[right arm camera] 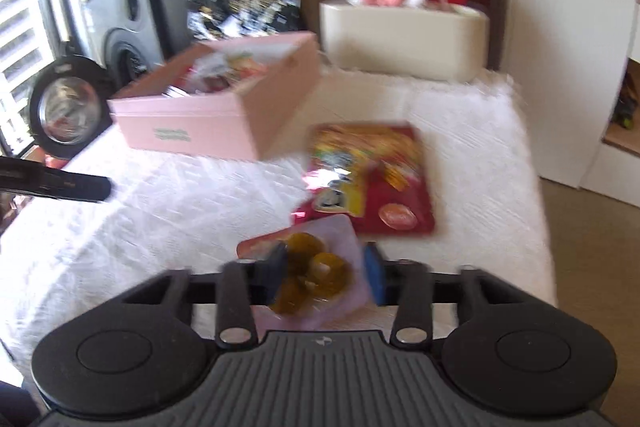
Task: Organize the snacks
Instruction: 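Grasp the yellow candy tray with left while right reaches toward the red snack bag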
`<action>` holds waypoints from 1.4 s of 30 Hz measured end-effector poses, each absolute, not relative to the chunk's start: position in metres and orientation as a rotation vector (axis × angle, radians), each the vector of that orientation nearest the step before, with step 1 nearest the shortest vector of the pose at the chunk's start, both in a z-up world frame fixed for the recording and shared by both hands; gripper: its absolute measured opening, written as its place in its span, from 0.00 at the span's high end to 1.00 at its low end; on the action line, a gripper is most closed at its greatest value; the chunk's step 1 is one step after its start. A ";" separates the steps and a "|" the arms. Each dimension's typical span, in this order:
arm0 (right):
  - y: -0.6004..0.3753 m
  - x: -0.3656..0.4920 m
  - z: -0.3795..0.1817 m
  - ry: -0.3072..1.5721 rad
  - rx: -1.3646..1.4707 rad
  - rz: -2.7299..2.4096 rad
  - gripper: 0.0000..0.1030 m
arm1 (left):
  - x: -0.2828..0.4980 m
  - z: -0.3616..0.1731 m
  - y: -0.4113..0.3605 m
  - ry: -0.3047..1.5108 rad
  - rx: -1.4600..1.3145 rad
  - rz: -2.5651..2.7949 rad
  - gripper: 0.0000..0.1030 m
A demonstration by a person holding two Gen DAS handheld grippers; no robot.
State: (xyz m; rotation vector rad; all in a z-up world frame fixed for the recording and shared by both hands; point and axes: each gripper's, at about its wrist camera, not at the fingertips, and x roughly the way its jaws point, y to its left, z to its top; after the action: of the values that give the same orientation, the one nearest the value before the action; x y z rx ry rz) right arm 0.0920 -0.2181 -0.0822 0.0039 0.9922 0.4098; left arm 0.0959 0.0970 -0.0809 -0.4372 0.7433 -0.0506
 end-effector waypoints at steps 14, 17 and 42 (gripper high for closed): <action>-0.148 0.104 -0.074 0.925 0.005 0.673 0.59 | 0.085 -0.066 0.091 0.682 -0.266 -0.150 0.56; -0.168 0.100 -0.071 0.909 -0.025 0.576 0.46 | 0.088 -0.073 0.062 0.724 -0.101 -0.217 0.56; -0.191 0.068 -0.099 0.955 -0.028 0.453 0.31 | 0.113 -0.104 0.035 0.766 0.021 -0.129 0.50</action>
State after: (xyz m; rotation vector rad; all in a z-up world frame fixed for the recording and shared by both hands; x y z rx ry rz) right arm 0.0676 -0.1912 -0.0989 -0.0276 0.9546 0.4530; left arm 0.1129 0.0345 -0.1037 0.0209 0.7658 -0.1285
